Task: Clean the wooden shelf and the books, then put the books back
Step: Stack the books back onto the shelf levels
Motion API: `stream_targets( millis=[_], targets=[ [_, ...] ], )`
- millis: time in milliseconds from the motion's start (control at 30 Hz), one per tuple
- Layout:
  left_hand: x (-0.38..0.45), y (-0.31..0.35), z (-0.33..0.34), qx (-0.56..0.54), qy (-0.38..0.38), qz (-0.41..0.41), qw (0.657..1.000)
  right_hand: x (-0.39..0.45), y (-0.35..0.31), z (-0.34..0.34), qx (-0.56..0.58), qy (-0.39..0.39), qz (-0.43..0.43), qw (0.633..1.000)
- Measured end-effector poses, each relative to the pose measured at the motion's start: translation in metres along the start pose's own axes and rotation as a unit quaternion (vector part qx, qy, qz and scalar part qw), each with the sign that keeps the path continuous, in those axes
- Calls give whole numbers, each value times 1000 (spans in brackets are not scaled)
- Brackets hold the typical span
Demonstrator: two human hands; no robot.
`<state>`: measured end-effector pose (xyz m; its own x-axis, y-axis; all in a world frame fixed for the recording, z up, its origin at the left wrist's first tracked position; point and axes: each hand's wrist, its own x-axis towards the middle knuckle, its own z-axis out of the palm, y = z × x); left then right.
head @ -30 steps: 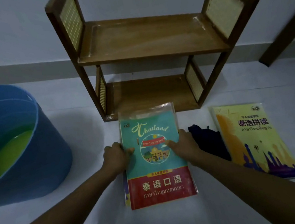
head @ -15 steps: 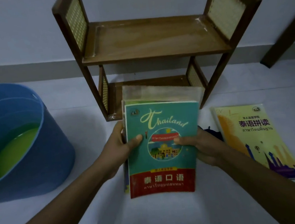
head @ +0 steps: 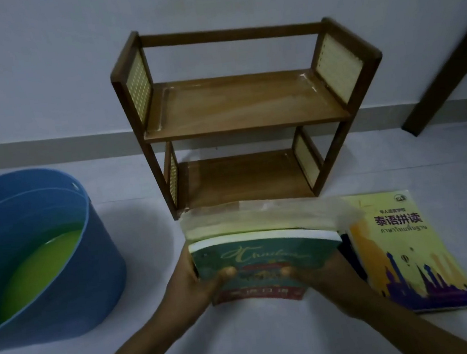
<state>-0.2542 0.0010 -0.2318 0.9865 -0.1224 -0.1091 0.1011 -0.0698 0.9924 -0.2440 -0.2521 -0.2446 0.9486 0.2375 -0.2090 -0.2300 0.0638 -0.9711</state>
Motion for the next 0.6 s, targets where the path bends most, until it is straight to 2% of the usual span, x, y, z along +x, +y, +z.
stream_targets(
  millis=[133, 233, 333, 400, 500, 567, 600],
  targets=[
    [8, 5, 0, 8, -22, -18, 1000, 3, 14, 0, 3, -16, -3, 1000],
    [19, 39, -22, 58, -100, -36, 993, 4, 20, 0, -6, -4, -16, 1000],
    [35, 104, -39, 186, -166, 36, 968, 6, 21, -3, -21, 1, -25, 999],
    [44, 141, -28, 339, -197, 74, 917, 7, 21, -4, -34, -2, -34, 999],
    [55, 158, 12, 590, -258, 63, 762, 10, 20, -1, -33, 5, -31, 999],
    [61, 144, 36, 688, -223, 95, 684, 12, 21, -1, -21, 8, -23, 999],
    [63, 134, 43, 712, -190, 130, 663, 13, 20, -1, -13, 9, -19, 1000]
  ],
)
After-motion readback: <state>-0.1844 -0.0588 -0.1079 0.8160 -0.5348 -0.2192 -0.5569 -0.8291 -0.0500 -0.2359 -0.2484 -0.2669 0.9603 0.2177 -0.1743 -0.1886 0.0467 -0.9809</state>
